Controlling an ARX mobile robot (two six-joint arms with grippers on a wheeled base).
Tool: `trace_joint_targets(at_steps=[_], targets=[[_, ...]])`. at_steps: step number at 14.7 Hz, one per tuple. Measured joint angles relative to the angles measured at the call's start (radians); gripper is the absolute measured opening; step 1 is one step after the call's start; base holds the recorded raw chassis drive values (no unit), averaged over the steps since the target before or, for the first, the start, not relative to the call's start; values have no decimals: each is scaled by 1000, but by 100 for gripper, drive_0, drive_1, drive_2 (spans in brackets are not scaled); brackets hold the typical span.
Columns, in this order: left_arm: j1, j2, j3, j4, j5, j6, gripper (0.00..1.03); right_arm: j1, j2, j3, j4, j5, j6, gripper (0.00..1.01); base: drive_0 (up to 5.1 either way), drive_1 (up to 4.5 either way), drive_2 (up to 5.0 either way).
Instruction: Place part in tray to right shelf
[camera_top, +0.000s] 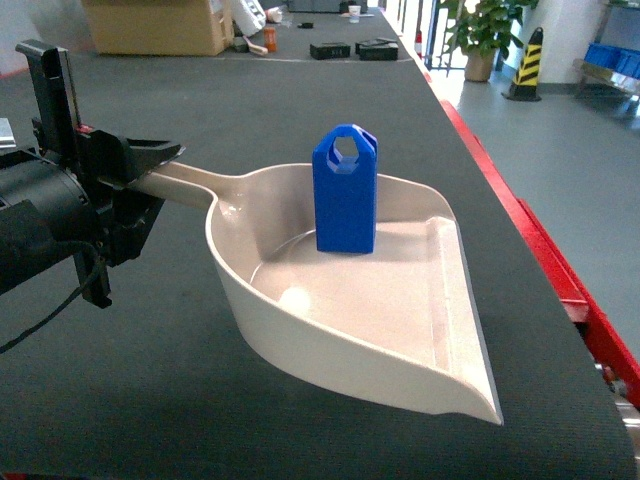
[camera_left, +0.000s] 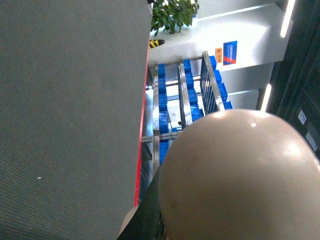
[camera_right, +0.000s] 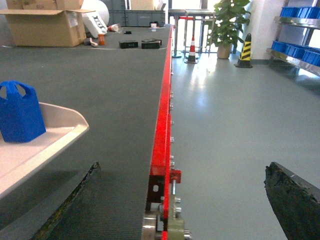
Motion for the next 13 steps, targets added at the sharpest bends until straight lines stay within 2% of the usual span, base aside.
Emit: trace_joint_targets(at_steps=[4, 13], targets=[[0, 0, 0, -10, -2, 1, 15, 0, 0, 0, -3, 0, 0, 98, 491, -335, -138], [0, 0, 0, -6, 0, 0, 15, 0, 0, 0, -2, 0, 0, 98, 500, -244, -244]])
